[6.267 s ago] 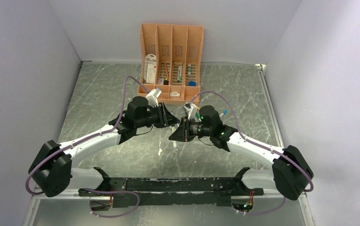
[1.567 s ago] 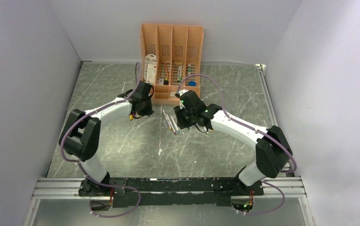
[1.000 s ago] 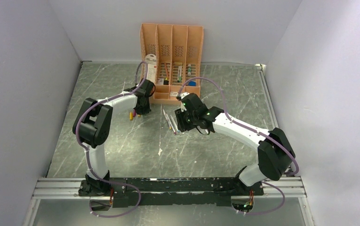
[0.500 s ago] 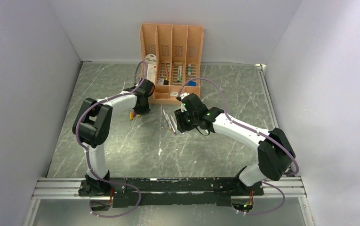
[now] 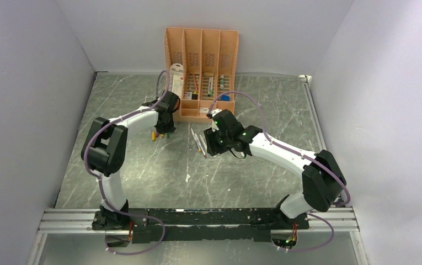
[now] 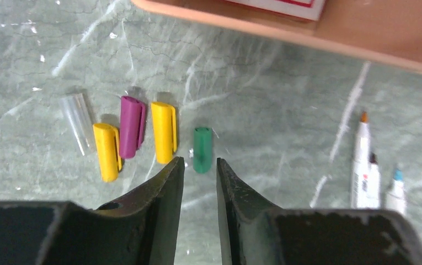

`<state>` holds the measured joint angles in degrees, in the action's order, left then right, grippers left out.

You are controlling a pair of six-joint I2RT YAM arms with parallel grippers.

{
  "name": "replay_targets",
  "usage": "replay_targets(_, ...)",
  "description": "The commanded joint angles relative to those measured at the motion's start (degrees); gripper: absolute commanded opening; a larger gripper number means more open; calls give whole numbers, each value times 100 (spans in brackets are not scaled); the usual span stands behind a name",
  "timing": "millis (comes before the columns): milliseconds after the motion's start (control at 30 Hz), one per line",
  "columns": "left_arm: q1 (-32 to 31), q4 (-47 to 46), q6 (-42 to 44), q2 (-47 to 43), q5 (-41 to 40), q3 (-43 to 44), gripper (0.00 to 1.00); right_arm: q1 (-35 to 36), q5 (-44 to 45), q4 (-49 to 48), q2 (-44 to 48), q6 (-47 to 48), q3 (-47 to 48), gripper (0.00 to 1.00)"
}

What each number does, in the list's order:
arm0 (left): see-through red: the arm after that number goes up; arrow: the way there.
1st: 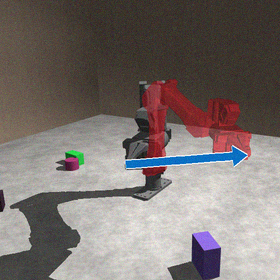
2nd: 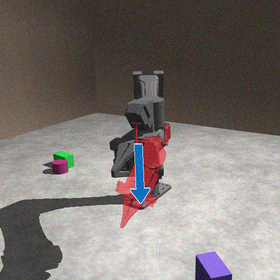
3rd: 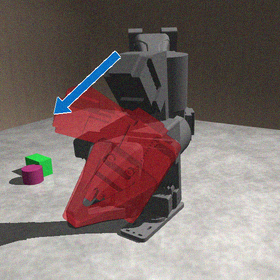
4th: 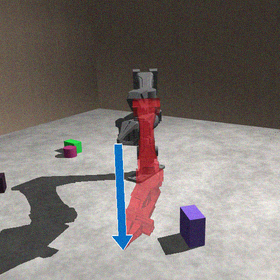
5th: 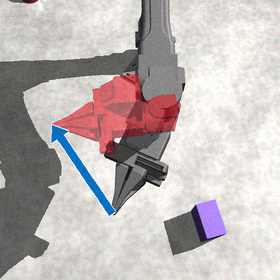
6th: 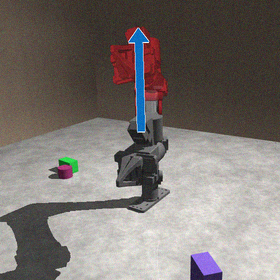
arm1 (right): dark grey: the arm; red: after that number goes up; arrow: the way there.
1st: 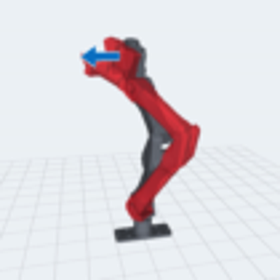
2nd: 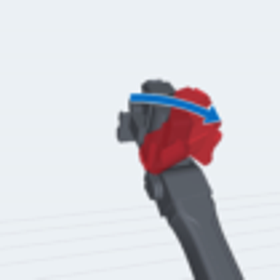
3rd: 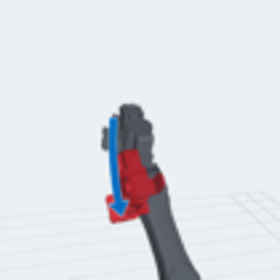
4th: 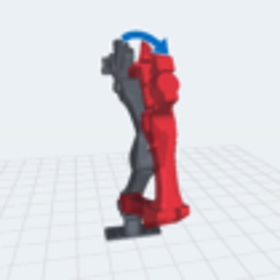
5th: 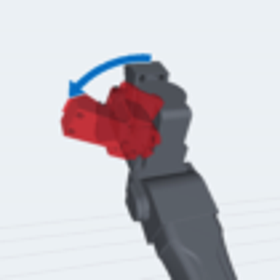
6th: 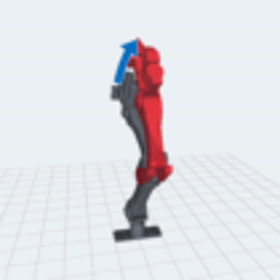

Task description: Open the pen caps

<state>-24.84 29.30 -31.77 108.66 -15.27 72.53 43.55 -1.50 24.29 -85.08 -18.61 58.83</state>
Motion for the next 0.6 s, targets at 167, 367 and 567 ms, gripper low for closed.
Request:
replay_targets(167,-47,310,94,-1557,591,-61,44,-175,303,173,149,144,213,51)
replay_targets(367,-47,271,151,-2499,994,-436,73,-841,238,264,184,221,240,52)
replay_targets(567,-47,208,177,-3203,1486,-827,100,-1281,239,258,-54,350,365,53)
